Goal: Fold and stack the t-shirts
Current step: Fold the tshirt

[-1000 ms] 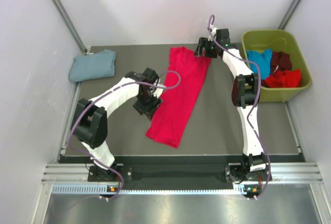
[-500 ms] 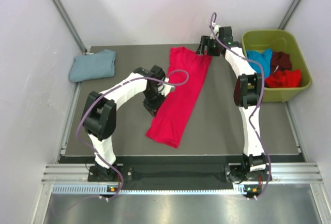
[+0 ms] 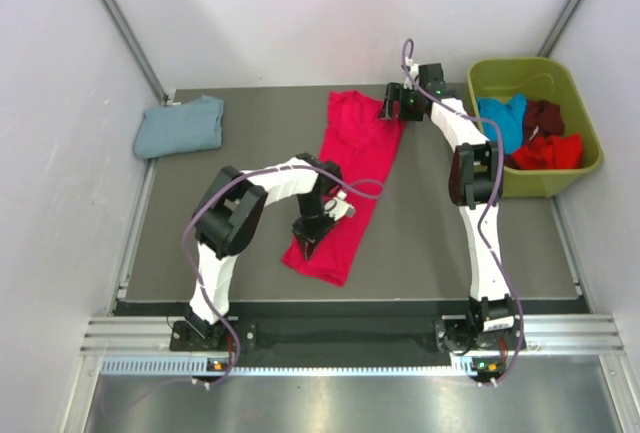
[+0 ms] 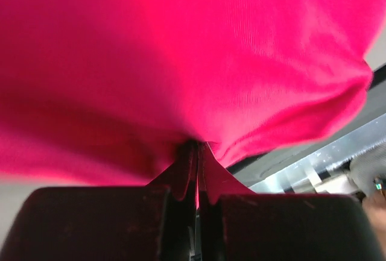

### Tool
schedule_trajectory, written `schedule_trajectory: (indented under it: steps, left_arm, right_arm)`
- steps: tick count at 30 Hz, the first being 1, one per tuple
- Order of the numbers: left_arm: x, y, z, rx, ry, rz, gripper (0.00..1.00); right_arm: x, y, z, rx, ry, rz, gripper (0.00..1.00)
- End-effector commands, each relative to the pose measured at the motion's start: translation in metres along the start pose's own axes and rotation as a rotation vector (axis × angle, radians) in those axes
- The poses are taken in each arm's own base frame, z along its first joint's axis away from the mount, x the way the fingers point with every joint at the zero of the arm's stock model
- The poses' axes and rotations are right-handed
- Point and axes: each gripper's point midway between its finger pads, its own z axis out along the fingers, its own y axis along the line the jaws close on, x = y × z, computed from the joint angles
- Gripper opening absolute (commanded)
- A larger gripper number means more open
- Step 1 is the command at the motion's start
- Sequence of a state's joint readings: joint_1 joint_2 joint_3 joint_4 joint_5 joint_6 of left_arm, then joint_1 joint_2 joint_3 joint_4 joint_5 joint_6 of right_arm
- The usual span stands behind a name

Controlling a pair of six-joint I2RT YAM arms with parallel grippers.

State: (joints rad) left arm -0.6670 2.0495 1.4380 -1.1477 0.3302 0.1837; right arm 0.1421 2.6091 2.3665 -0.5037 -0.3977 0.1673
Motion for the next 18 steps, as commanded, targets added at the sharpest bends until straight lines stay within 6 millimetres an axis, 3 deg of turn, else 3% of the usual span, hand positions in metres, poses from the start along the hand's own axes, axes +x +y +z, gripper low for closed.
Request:
schedule_trajectory:
  steps: [1,9,14,18]
  left_arm:
    - [-0.011,-0.014,0.001,0.045,0.001,0.035,0.00]
    - [-0.025,-0.014,0.028,0.061,0.067,0.054,0.00]
    - [-0.051,-0.025,0.044,0.073,0.081,0.107,0.00]
    - [-0.059,-0.029,0.059,0.084,0.117,0.117,0.00]
  right_arm:
    - [0.002,0.000,0.006,-0.003,-0.005,-0.005,0.77]
    - [0.010,0.005,0.015,-0.027,0.009,0.043,0.77]
    - [0.012,0.011,0.026,-0.060,0.003,0.082,0.77]
    - [0.008,0.021,0.031,-0.083,-0.012,0.086,0.77]
